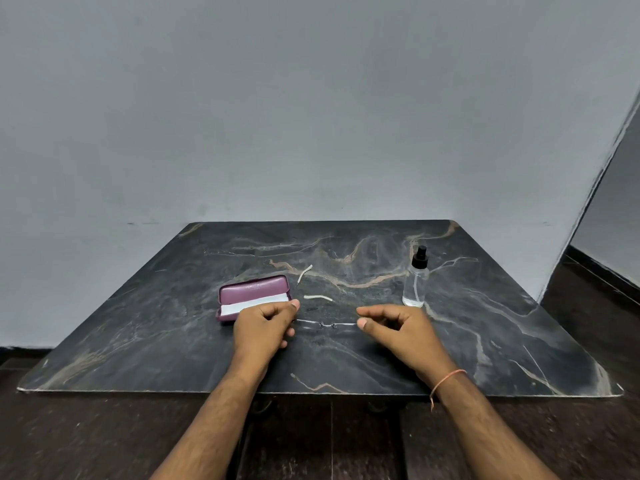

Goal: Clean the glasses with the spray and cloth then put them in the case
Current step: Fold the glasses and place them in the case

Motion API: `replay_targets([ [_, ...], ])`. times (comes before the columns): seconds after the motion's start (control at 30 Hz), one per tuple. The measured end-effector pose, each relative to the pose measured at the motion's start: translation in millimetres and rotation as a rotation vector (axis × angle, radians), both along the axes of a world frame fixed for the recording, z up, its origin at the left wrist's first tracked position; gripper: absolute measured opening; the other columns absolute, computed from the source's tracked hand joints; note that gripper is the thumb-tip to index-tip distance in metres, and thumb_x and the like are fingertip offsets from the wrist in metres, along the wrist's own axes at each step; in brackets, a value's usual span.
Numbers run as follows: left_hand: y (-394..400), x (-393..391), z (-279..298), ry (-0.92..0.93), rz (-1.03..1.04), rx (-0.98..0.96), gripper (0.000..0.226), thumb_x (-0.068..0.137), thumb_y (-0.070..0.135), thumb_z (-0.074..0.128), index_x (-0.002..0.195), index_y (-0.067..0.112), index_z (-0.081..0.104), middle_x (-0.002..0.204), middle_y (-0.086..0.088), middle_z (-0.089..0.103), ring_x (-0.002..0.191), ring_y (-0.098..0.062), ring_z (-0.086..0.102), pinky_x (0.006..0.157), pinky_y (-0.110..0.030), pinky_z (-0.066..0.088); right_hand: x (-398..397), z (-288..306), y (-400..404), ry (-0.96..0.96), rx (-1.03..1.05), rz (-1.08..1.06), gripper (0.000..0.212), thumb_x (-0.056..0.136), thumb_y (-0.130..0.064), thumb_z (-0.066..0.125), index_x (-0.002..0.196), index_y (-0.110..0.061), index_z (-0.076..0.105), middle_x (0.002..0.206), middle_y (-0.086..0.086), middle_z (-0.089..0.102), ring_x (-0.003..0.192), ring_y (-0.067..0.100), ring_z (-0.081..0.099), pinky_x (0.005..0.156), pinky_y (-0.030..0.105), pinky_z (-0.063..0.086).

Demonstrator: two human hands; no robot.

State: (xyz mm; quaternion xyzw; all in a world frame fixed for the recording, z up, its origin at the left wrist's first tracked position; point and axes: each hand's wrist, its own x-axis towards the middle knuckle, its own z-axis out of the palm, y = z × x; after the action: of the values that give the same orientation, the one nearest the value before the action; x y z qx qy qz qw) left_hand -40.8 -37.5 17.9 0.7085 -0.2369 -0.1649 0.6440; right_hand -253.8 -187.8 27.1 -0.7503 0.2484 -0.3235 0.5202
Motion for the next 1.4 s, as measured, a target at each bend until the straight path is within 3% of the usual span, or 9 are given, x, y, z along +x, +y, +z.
replay_targets([
  [0.17, 0, 2, -1, 0.03, -0.009, -0.013, 0.02, 0.097, 0.025, 0.083, 0.086, 0.008, 0.086, 0.063, -0.001, 0.07, 0.049, 0.0, 0.06, 0.046, -0.015, 0.049, 0, 1, -1, 0.01, -0.037, 0.05, 0.019, 0.085, -0.023, 0.089, 0.101, -0.033, 0.086, 0.076, -0.009, 0.076, 0.069, 0.006, 0.058, 0.069, 0.015, 0.048],
  [0.27, 0, 4, -1, 0.056, -0.019, -0.026, 0.021, 0.098, 0.024, 0.082, 0.087, 0.007, 0.086, 0.068, -0.003, 0.072, 0.053, -0.004, 0.062, 0.047, -0.016, 0.051, -2, 1, -3, 0.025, -0.047, 0.062, 0.018, 0.085, -0.023, 0.088, 0.1, -0.032, 0.086, 0.082, -0.003, 0.079, 0.071, 0.004, 0.062, 0.07, 0.014, 0.05],
  [0.63, 3, -3, 0, -0.082, -0.135, 0.043, 0.02, 0.104, 0.035, 0.074, 0.094, 0.025, 0.088, 0.06, 0.004, 0.069, 0.057, -0.004, 0.061, 0.052, -0.015, 0.049, -2, -4, -6, -0.05, -0.055, 0.008, 0.015, 0.092, -0.02, 0.082, 0.102, -0.03, 0.085, 0.093, -0.014, 0.078, 0.076, -0.004, 0.061, 0.075, 0.013, 0.048],
  [0.8, 5, -5, 4, -0.152, -0.237, 0.089, 0.026, 0.109, 0.039, 0.064, 0.101, 0.032, 0.088, 0.087, 0.005, 0.084, 0.056, -0.006, 0.06, 0.053, -0.016, 0.048, 0, -6, -8, -0.052, -0.034, 0.016, 0.015, 0.094, -0.018, 0.08, 0.104, -0.028, 0.084, 0.085, -0.022, 0.075, 0.075, -0.003, 0.059, 0.075, 0.013, 0.048],
  [1.0, 11, 1, 2, -0.218, -0.367, 0.125, 0.045, 0.107, 0.053, 0.058, 0.076, 0.033, 0.084, 0.061, -0.012, 0.062, 0.057, -0.01, 0.057, 0.064, -0.026, 0.05, 0, -8, -10, -0.079, 0.008, 0.008, 0.014, 0.095, -0.017, 0.078, 0.105, -0.025, 0.084, 0.085, -0.015, 0.078, 0.078, 0.0, 0.062, 0.078, 0.014, 0.05],
  [1.07, 12, 3, 0, -0.258, -0.391, 0.159, 0.055, 0.105, 0.058, 0.057, 0.068, 0.021, 0.075, 0.059, -0.007, 0.059, 0.058, -0.009, 0.057, 0.07, -0.032, 0.049, 0, -7, -10, -0.095, 0.033, 0.007, 0.014, 0.095, -0.016, 0.078, 0.105, -0.024, 0.084, 0.093, -0.009, 0.081, 0.085, 0.003, 0.067, 0.083, 0.015, 0.053],
  [1.17, 12, 4, -4, -0.366, -0.409, 0.2, 0.07, 0.103, 0.068, 0.055, 0.076, 0.006, 0.073, 0.061, 0.004, 0.056, 0.06, -0.007, 0.054, 0.071, -0.034, 0.044, -1, -5, -10, -0.112, 0.071, 0.011, 0.014, 0.094, -0.013, 0.078, 0.105, -0.02, 0.084, 0.102, -0.004, 0.083, 0.096, 0.004, 0.073, 0.089, 0.015, 0.054],
  [1.3, 13, -1, -3, -0.469, -0.429, 0.195, 0.072, 0.093, 0.076, 0.048, 0.063, 0.012, 0.052, 0.064, 0.004, 0.051, 0.061, -0.007, 0.05, 0.069, -0.036, 0.042, -4, -2, -11, -0.103, 0.119, 0.021, 0.013, 0.094, -0.011, 0.078, 0.104, -0.016, 0.083, 0.102, -0.002, 0.084, 0.095, 0.002, 0.075, 0.086, 0.012, 0.053],
  [1.4, 16, -2, -2, -0.494, -0.459, 0.191, 0.066, 0.094, 0.076, 0.049, 0.062, 0.019, 0.053, 0.067, 0.001, 0.056, 0.062, -0.008, 0.053, 0.071, -0.038, 0.046, -5, -1, -12, -0.092, 0.143, 0.021, 0.012, 0.094, -0.01, 0.078, 0.104, -0.014, 0.083, 0.1, -0.001, 0.084, 0.09, -0.001, 0.073, 0.081, 0.011, 0.052],
])
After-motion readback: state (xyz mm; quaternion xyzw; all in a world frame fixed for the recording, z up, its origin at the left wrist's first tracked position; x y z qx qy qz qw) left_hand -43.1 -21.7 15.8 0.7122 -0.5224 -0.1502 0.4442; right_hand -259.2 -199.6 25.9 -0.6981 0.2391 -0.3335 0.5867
